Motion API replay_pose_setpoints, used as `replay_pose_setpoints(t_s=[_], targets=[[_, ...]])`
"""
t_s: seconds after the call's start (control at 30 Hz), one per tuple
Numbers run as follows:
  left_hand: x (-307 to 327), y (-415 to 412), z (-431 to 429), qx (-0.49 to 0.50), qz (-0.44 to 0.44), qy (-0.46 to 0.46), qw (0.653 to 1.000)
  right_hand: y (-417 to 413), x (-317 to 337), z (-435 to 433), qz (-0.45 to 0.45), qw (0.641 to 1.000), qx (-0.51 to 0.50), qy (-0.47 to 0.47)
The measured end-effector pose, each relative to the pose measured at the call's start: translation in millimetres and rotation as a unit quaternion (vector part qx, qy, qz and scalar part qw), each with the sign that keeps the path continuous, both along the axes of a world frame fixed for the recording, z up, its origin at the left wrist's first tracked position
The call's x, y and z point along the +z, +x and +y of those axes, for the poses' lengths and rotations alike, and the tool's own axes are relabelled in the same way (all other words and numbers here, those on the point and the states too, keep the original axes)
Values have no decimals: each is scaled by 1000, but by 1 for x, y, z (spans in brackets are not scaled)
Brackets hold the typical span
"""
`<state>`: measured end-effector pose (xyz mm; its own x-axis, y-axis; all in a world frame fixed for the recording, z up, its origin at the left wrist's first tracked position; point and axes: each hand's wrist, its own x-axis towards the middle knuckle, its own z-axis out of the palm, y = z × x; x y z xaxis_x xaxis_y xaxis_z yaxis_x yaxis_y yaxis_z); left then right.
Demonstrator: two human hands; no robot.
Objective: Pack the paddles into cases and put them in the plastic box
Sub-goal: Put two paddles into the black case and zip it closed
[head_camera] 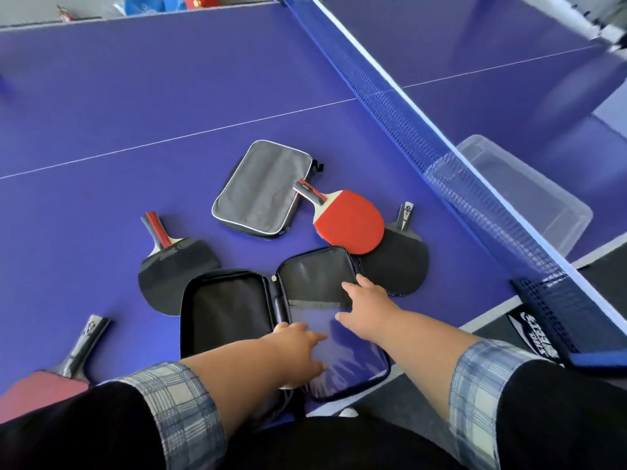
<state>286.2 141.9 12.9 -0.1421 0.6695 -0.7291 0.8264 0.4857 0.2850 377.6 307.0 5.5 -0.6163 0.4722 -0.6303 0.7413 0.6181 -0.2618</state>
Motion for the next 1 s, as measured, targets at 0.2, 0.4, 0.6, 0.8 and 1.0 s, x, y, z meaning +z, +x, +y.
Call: replay_pose_setpoints(t_s=[0.2, 0.4, 0.6, 0.8, 1.0], targets=[[0, -43, 33, 237, -36, 140, 961, 0, 17, 27, 99, 989, -106, 14], [-6, -78, 104, 407, -30, 210, 889, -30, 19, 97, 209, 958, -193, 38], [-26, -98, 170, 481, 5, 98, 871, -78, 5, 168, 93, 984, -153, 24], [-31, -98, 192, 507, 25, 124, 852, -100, -14, 189, 70, 992, -108, -3], [-7, -97, 193, 584, -2, 288, 759, -103, -1, 191, 233, 959, -157, -45]])
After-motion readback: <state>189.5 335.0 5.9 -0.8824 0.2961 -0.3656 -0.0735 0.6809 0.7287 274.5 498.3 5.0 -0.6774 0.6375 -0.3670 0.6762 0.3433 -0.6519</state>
